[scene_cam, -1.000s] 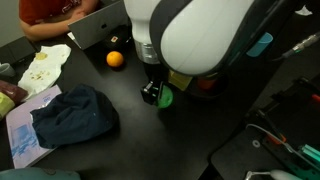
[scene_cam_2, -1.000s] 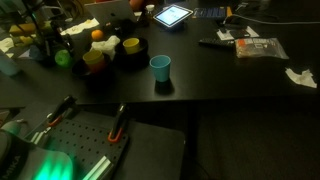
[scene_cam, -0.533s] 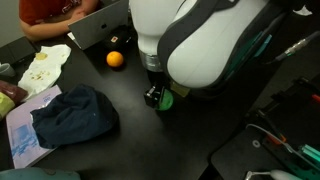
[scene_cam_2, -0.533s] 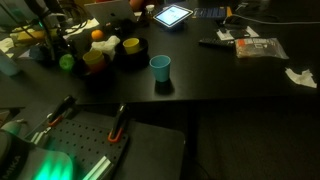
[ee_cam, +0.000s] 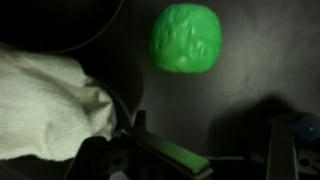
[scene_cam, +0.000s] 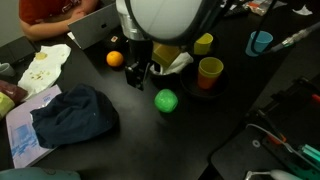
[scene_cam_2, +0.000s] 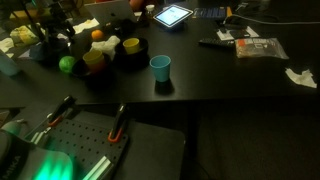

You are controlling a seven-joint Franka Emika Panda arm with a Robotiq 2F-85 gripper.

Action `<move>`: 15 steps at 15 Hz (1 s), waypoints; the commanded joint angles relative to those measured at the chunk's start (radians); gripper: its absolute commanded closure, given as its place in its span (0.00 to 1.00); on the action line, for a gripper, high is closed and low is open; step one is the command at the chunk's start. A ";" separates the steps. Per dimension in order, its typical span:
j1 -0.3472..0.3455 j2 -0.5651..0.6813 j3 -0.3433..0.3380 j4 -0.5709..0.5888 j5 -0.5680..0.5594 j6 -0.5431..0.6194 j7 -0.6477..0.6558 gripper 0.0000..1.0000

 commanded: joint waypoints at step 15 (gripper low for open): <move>0.110 0.155 -0.269 0.090 -0.342 0.098 0.273 0.00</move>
